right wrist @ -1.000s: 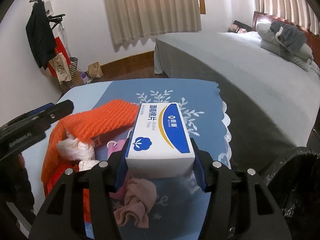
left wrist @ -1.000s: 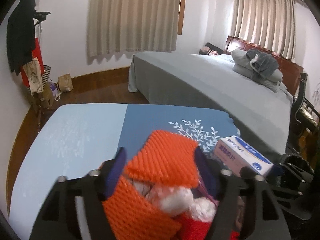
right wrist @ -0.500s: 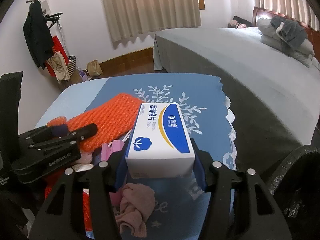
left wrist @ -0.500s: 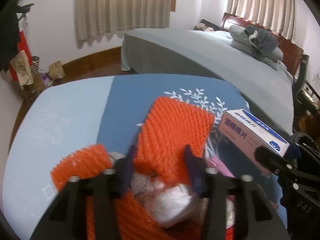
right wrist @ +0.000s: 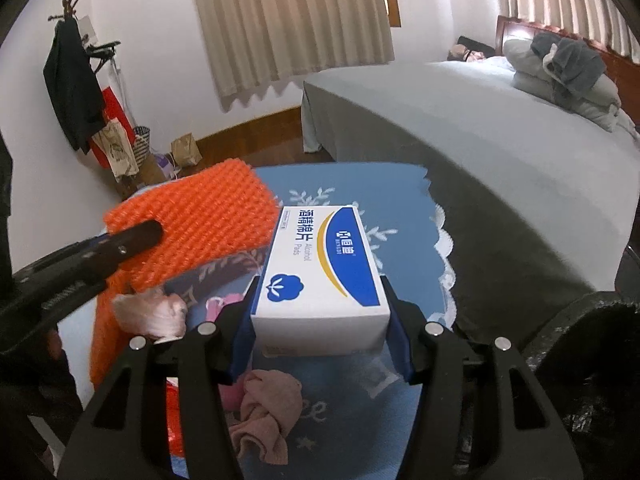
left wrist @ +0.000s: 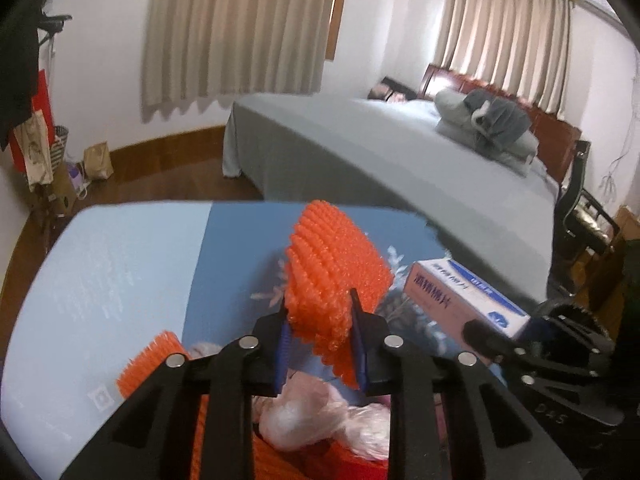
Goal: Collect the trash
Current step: 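Lift the orange foam net with the left tool while the right tool lifts the tissue box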
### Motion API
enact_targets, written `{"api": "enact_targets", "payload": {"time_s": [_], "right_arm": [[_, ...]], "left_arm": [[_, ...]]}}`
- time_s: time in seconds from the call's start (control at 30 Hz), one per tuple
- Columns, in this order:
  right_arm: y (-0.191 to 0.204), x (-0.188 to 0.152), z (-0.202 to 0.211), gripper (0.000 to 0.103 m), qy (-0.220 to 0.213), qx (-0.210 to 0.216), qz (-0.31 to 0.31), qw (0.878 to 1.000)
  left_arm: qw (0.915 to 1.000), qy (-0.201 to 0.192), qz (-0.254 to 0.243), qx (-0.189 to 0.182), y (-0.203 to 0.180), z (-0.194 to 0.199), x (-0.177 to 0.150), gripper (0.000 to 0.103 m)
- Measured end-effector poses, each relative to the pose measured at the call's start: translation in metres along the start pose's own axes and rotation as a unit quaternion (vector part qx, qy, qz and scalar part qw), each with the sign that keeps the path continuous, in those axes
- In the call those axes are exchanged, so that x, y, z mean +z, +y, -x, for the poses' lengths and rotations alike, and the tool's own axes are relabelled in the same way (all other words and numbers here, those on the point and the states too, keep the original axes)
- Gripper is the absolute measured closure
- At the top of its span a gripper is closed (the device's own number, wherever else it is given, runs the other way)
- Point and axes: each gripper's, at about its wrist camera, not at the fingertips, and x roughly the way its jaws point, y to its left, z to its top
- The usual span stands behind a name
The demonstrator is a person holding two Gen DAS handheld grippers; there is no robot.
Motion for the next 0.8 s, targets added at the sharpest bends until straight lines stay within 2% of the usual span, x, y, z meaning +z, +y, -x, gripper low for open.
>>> {"api": "enact_targets", "payload": {"time_s": [0.27, 0.43, 0.57, 0.8], "right_arm": [[-0.008, 0.009, 0.042, 0.049, -0.035, -0.002, -0.011, 0.999], [-0.016, 0.003, 0.077, 0.049, -0.053, -0.011, -0.016, 0.998], [-0.028, -0.008, 0.103, 0.049, -0.058, -0.025, -0.024, 0.998], [-0.068, -0.045, 0.146, 0.049, -0.044, -0.076, -0.048, 0.995]], "left_arm": [[0.9992, -0.04, -0.003, -0.004, -0.019, 0.046, 0.011, 0.078], [0.9983, -0.054, -0.022, -0.007, -0.041, 0.075, 0.003, 0.078], [0.998, -0.05, -0.034, -0.017, -0.061, 0.088, -0.011, 0.078], [0.9952, -0.022, -0.065, -0.07, -0.118, 0.089, -0.037, 0.078]]}}
